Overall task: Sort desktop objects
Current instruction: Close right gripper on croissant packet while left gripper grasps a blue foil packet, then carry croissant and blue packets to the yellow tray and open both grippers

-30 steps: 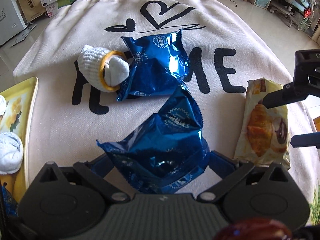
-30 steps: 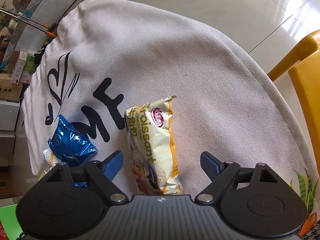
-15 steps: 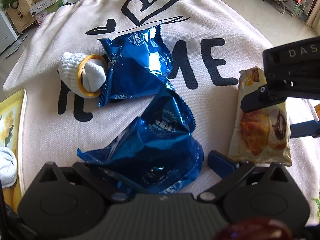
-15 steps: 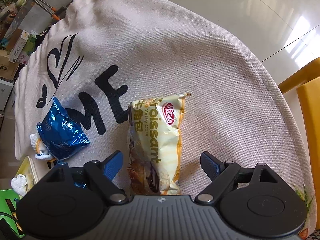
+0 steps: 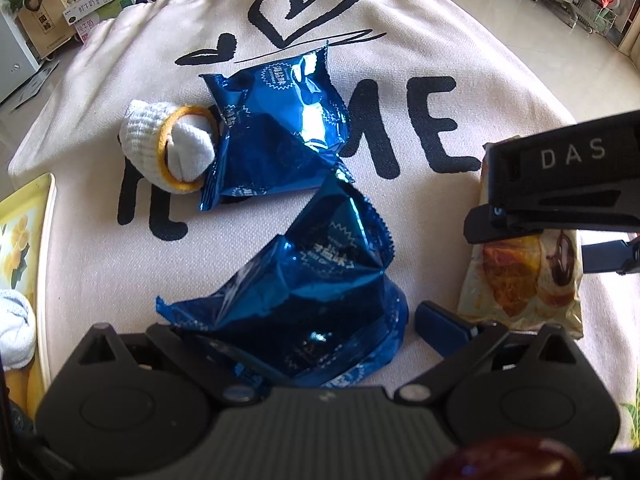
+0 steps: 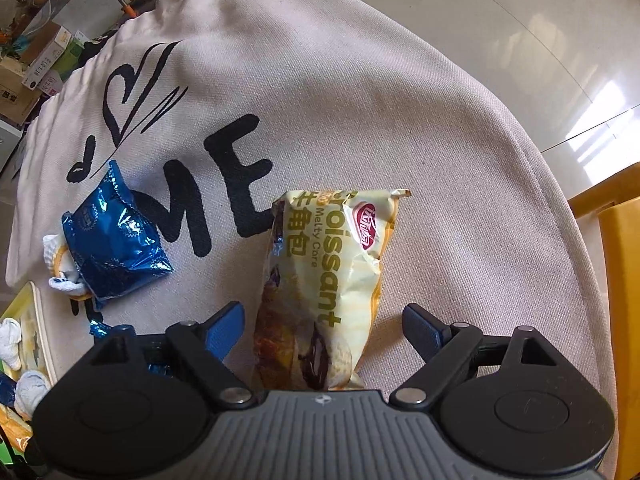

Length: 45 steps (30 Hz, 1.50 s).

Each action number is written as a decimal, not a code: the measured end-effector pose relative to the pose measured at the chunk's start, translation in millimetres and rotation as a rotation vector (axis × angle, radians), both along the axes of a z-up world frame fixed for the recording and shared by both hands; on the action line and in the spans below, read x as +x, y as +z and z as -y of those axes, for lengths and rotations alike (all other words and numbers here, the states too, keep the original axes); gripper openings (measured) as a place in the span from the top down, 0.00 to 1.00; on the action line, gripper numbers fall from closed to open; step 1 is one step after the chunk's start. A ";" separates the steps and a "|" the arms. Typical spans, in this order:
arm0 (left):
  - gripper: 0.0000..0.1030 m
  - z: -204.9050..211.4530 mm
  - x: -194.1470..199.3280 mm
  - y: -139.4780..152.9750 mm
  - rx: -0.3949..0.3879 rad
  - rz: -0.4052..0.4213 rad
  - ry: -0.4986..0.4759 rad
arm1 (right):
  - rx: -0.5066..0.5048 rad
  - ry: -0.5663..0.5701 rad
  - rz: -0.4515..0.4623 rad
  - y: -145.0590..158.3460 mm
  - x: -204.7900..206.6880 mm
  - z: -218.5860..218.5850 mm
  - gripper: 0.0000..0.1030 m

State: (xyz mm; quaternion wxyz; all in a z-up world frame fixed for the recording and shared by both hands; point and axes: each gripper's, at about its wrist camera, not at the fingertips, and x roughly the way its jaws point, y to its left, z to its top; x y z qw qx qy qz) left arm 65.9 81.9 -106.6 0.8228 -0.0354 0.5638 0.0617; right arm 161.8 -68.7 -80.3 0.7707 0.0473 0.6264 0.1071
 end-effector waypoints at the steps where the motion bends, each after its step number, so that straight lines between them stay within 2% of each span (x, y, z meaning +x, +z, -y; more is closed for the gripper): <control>1: 0.07 -0.2 -1.1 1.7 -0.001 0.006 0.003 | -0.002 0.006 0.012 1.5 -0.7 0.3 0.26; 3: 0.19 0.1 -2.3 5.3 0.000 0.014 -0.001 | 0.016 0.016 0.020 3.8 -1.2 1.4 0.40; 6: 0.35 -3.0 -5.4 9.9 0.003 0.026 0.004 | 0.045 0.016 0.019 6.3 -2.1 2.1 0.46; 19: 0.36 -10.2 -15.3 40.0 -0.020 0.081 0.029 | 0.083 0.006 0.086 36.1 -7.0 -0.4 0.47; 34: 0.36 -27.0 -36.0 83.7 -0.036 0.151 0.063 | 0.095 0.050 0.155 76.0 -25.7 -16.9 0.47; 45: 0.36 -35.8 -44.0 103.2 -0.041 0.185 0.085 | 0.116 0.075 0.187 95.5 -37.2 -27.6 0.47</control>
